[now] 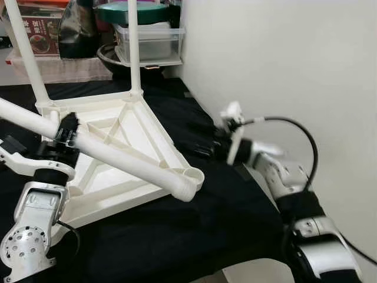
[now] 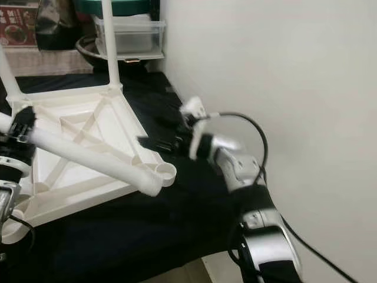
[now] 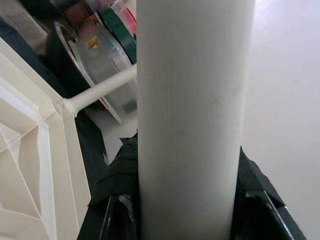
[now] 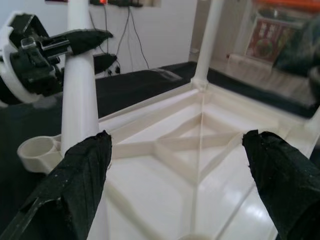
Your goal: Building children table
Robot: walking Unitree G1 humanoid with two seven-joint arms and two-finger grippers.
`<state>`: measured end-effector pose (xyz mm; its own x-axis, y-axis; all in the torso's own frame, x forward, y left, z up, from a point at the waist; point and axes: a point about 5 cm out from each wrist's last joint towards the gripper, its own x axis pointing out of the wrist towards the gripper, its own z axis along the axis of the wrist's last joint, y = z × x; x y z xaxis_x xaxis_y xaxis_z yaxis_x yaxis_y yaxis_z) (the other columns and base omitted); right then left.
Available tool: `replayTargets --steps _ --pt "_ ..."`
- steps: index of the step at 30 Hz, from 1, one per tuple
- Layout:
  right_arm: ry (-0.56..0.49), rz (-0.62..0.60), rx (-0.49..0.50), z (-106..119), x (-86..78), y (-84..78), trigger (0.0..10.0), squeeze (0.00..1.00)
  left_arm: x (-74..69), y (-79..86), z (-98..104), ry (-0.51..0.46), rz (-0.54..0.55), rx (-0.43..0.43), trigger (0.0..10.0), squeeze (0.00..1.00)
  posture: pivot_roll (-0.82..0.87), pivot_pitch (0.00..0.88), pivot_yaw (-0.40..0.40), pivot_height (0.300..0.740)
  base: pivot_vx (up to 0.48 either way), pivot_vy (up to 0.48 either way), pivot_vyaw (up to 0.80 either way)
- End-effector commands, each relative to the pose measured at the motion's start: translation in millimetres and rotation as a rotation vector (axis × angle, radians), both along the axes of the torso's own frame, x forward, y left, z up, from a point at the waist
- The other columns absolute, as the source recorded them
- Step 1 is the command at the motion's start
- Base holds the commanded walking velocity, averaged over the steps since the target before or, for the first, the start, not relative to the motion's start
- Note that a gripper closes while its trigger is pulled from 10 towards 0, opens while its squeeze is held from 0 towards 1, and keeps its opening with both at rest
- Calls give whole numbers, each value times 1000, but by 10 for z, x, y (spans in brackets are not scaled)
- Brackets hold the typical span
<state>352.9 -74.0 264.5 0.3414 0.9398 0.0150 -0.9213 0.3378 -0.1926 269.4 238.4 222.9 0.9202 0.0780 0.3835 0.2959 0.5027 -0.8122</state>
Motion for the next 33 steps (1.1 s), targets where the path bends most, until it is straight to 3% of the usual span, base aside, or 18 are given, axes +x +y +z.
replayTargets --steps 1,7,15,29,31,32,33 --pt "-5 15 -51 11 -45 178 10000 0 27 -73 9 -1 -25 35 0 0 144 0 -92 740 0 0 0" --pt "55 72 -148 -166 -131 407 10000 0 45 -146 -7 9 -44 56 0 0 144 0 -92 740 0 0 0" --pt "127 52 -263 -443 -129 494 10000 0 82 -269 39 -9 -81 112 0 0 140 0 -100 740 0 0 0" --pt "160 92 -350 -597 -258 684 10000 0 132 -488 81 -21 -121 242 0 0 134 0 -101 740 0 0 0" --pt "203 106 -391 -696 -290 745 8745 0 174 -578 146 -43 -140 288 0 0 137 0 -106 740 0 0 0" --pt "203 106 -391 -696 -290 745 8745 0 174 -578 146 -43 -140 288 0 0 137 0 -106 740 0 0 0" --pt "222 107 -407 -737 -297 762 7804 0 190 -616 178 -55 -147 312 0 0 137 0 -106 740 0 0 0"
